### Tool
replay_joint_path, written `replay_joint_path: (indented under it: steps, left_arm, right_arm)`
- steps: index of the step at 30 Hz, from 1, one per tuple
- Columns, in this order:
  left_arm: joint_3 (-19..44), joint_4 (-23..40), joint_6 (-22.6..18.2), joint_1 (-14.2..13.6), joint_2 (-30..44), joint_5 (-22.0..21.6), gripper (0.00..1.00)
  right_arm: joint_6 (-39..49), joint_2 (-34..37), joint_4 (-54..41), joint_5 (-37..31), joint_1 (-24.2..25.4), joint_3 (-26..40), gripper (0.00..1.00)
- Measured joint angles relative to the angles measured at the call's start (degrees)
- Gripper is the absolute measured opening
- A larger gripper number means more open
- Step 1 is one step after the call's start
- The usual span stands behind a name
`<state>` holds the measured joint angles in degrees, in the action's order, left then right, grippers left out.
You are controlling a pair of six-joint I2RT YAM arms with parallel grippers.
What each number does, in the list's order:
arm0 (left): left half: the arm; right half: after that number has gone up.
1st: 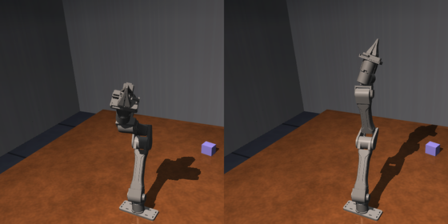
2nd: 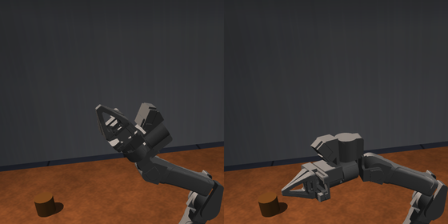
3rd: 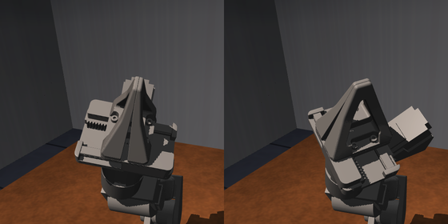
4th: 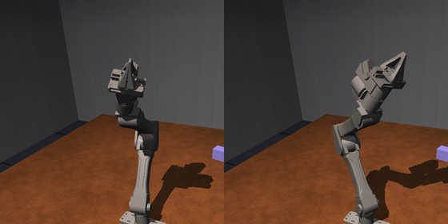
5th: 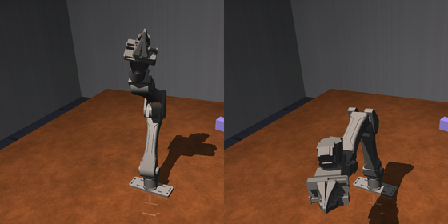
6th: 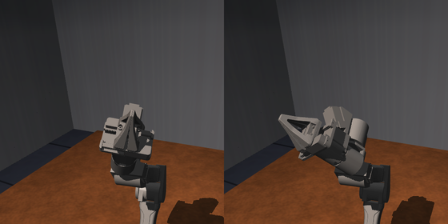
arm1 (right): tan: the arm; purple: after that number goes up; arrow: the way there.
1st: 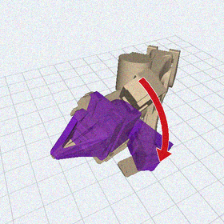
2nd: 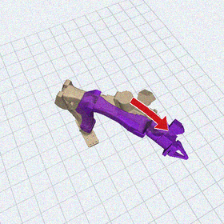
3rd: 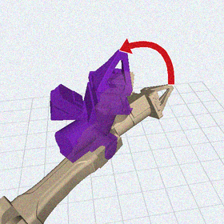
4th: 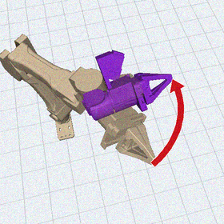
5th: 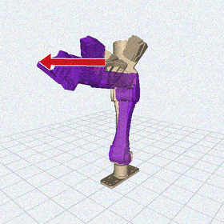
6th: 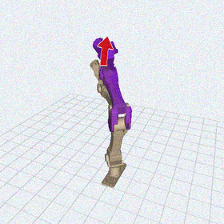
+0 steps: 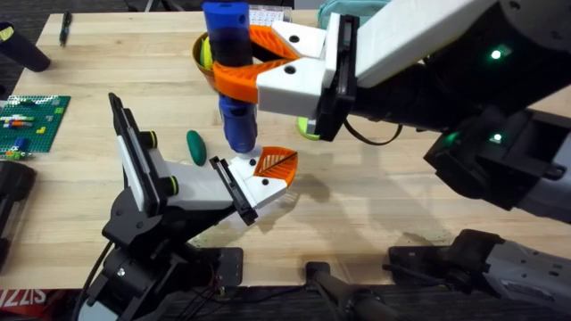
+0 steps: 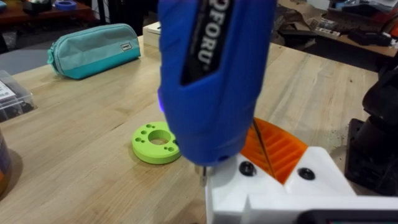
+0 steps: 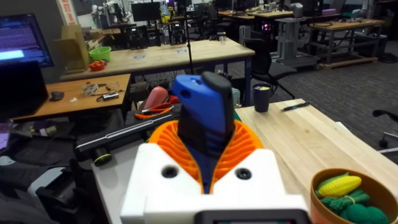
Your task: Pick up the gripper from the table and insert it into the empty holder that is missing its gripper. Then pick up a screw, insert it into the mounting hole, and use the screwdriver to tighten it. Finally, clean up the table by picking up the vegetable and placing it into the bucket.
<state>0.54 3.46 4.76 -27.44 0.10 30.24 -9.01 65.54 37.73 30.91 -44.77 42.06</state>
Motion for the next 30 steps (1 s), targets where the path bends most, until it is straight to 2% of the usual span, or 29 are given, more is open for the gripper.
replay_joint_path:
  steps: [6,13,22,30]
  left_arm:
    - [0.0,0.0,0.3,0.0,0.0,0.0,0.014]
    - [0.0,-0.1,0.3,0.0,0.0,0.0,0.014]
    - [0.0,-0.1,0.3,0.0,0.0,0.0,0.014]
    - [0.0,-0.1,0.3,0.0,0.0,0.0,0.014]
  right_arm:
    - [0.5,0.3,1.1,-0.2,0.2,-0.1,0.052]
    - [3.9,1.1,10.3,0.0,1.0,-0.6,0.052]
    - [4.8,0.5,11.5,1.2,1.4,-0.6,0.052]
    - [1.1,-4.9,10.0,1.5,1.4,-0.6,0.052]
